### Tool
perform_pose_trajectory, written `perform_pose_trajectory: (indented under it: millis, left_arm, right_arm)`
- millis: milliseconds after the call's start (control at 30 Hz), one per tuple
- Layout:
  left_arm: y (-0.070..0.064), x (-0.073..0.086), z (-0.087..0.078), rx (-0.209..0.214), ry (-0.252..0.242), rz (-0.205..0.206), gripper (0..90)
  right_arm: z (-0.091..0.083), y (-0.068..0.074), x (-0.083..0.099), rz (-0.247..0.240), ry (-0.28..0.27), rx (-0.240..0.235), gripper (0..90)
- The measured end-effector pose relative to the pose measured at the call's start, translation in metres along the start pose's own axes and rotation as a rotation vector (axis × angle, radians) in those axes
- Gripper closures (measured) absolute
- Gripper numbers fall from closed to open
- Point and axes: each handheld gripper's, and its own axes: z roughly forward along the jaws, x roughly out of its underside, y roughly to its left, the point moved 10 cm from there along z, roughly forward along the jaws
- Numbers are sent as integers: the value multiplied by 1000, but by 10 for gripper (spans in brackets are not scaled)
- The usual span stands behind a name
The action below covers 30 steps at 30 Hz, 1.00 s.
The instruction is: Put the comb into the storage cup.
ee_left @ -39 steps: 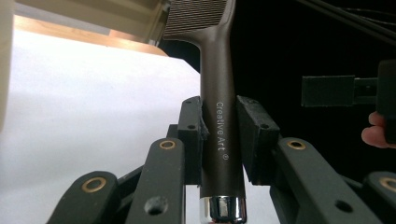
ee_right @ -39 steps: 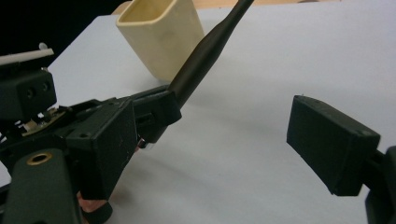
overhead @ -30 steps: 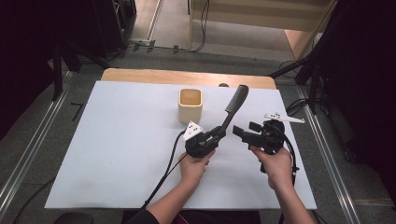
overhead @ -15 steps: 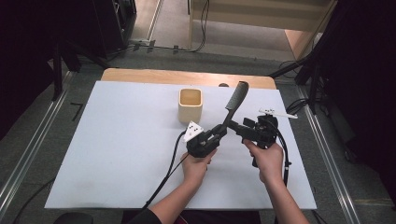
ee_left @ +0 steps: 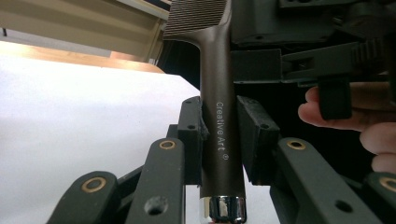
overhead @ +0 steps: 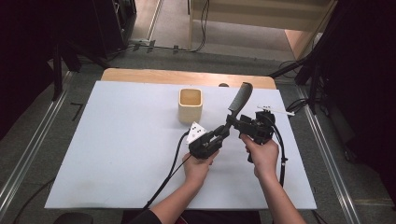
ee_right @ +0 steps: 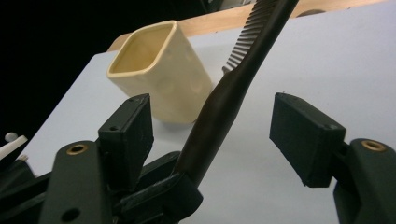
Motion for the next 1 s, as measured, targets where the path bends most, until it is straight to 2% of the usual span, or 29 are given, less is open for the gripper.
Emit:
perform_pose_trajectory:
  millis: [133,300,600,733,1000]
  left_arm:
    - [-1,1,0,-7,1,15,733]
    - [-2,3,0,-11,7,40,733]
    - [-4,4,1,-3,7,45,733]
    - [-6,5,1,4,5,47,733]
    - [-7,4,0,9,-1,49,732]
  right_arm:
    - [3,1,-1,39,-8,-21,337]
    - [10,0,1,75,8,-12,382]
    - [13,-3,6,163,57,-11,537]
    - [15,-5,9,177,88,-8,626]
    - [14,-2,9,223,93,-40,670]
